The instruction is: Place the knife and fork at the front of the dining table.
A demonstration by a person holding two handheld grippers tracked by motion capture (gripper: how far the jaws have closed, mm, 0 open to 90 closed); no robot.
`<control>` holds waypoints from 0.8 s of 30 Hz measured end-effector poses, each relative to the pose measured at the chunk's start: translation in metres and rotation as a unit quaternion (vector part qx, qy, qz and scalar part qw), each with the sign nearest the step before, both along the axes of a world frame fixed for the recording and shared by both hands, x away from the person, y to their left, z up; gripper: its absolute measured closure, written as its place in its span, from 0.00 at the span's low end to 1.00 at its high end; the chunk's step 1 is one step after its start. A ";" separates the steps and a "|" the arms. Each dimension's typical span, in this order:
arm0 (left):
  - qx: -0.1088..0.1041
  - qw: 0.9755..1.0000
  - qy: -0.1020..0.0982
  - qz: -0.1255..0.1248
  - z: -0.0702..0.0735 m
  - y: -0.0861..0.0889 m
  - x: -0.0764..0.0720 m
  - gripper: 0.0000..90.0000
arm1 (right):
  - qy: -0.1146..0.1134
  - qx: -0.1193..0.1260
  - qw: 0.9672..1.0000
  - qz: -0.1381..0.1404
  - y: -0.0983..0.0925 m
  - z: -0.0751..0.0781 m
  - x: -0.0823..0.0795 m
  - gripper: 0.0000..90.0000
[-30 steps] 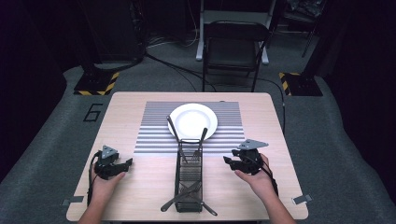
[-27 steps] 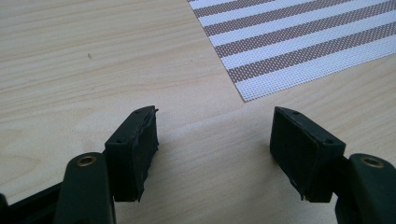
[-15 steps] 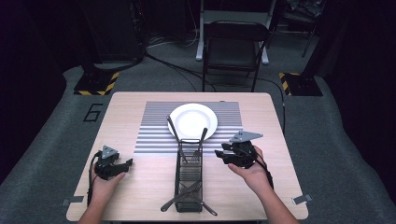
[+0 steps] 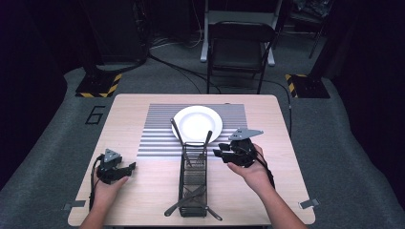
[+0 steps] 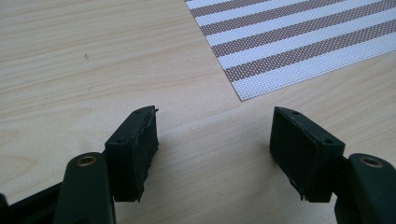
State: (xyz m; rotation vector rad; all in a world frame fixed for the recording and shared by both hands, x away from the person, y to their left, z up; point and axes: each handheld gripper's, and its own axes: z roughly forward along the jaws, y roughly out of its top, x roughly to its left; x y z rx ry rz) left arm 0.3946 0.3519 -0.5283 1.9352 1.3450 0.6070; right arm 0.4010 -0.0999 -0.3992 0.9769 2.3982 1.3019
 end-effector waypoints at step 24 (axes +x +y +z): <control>-0.001 1.000 -0.001 -0.001 0.000 0.000 0.000 0.36 | 0.004 0.007 1.000 0.019 0.030 0.004 0.014 0.81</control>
